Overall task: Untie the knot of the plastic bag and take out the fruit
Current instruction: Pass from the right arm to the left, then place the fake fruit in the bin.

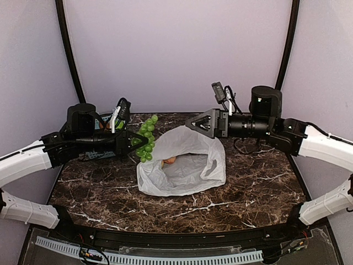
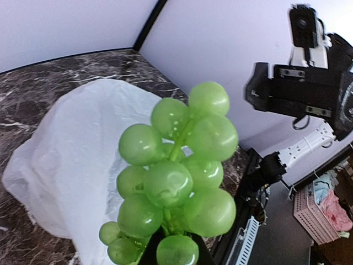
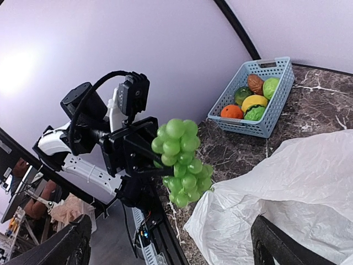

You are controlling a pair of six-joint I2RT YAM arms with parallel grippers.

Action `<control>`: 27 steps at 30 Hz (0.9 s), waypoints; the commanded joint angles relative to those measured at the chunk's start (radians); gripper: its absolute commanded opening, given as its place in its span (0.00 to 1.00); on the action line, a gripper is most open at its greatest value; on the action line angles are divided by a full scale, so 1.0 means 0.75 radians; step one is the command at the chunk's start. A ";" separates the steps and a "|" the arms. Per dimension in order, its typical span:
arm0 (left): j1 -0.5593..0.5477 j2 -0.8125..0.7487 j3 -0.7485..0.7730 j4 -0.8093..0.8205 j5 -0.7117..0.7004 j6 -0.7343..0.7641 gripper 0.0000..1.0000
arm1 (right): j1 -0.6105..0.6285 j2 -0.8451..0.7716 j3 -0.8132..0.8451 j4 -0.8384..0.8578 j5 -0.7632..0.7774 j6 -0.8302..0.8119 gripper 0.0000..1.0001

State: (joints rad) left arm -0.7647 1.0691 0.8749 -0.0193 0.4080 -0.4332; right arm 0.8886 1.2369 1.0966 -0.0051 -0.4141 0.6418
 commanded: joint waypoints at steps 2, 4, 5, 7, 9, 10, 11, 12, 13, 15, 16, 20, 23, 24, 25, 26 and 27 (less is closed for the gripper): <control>0.266 -0.023 0.159 -0.393 0.016 0.178 0.01 | -0.041 -0.102 -0.076 0.030 0.148 0.003 0.98; 0.397 0.004 0.227 -0.502 0.030 0.272 0.01 | -0.050 -0.129 -0.095 0.023 0.173 -0.001 0.98; 0.443 0.031 0.272 -0.558 0.037 0.304 0.01 | -0.053 -0.142 -0.104 0.019 0.182 -0.004 0.98; 0.607 0.085 0.340 -0.634 0.022 0.402 0.01 | -0.061 -0.162 -0.120 0.014 0.202 -0.010 0.99; 0.722 0.152 0.408 -0.679 0.008 0.492 0.01 | -0.069 -0.175 -0.126 0.011 0.217 -0.019 0.99; 0.758 0.176 0.430 -0.686 0.004 0.545 0.01 | -0.073 -0.182 -0.128 0.012 0.221 -0.024 0.99; 0.828 0.226 0.470 -0.689 0.003 0.576 0.01 | -0.077 -0.187 -0.130 0.011 0.222 -0.028 0.99; 0.859 0.273 0.489 -0.686 0.000 0.627 0.01 | -0.081 -0.189 -0.130 0.011 0.224 -0.033 0.99; 0.915 0.300 0.530 -0.680 -0.003 0.650 0.01 | -0.085 -0.191 -0.132 0.011 0.225 -0.038 0.99; 0.979 0.381 0.593 -0.668 -0.019 0.707 0.01 | -0.092 -0.195 -0.133 0.012 0.225 -0.045 0.99; 0.995 0.432 0.613 -0.663 -0.040 0.739 0.01 | -0.095 -0.196 -0.133 -0.013 0.225 -0.049 0.99; 1.075 0.587 0.745 -0.610 -0.088 0.807 0.01 | -0.111 -0.202 -0.137 -0.037 0.235 -0.058 0.99; 1.103 0.690 0.821 -0.597 -0.135 0.896 0.01 | -0.122 -0.206 -0.137 -0.044 0.240 -0.058 0.99; 1.106 0.732 0.844 -0.579 -0.179 0.917 0.01 | -0.126 -0.205 -0.135 -0.047 0.241 -0.058 0.99; 1.114 0.749 0.852 -0.566 -0.207 0.950 0.01 | -0.130 -0.205 -0.132 -0.050 0.243 -0.057 0.99; 1.123 0.786 0.868 -0.542 -0.216 0.964 0.01 | -0.133 -0.205 -0.130 -0.050 0.244 -0.056 0.99; 1.128 0.823 0.876 -0.533 -0.225 0.988 0.01 | -0.135 -0.204 -0.128 -0.052 0.247 -0.055 0.99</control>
State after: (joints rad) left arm 0.0647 1.6302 1.4857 -0.4591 0.3035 0.1986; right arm 0.8017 1.1007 1.0073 -0.0380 -0.2466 0.6098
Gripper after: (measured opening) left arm 0.087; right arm 0.986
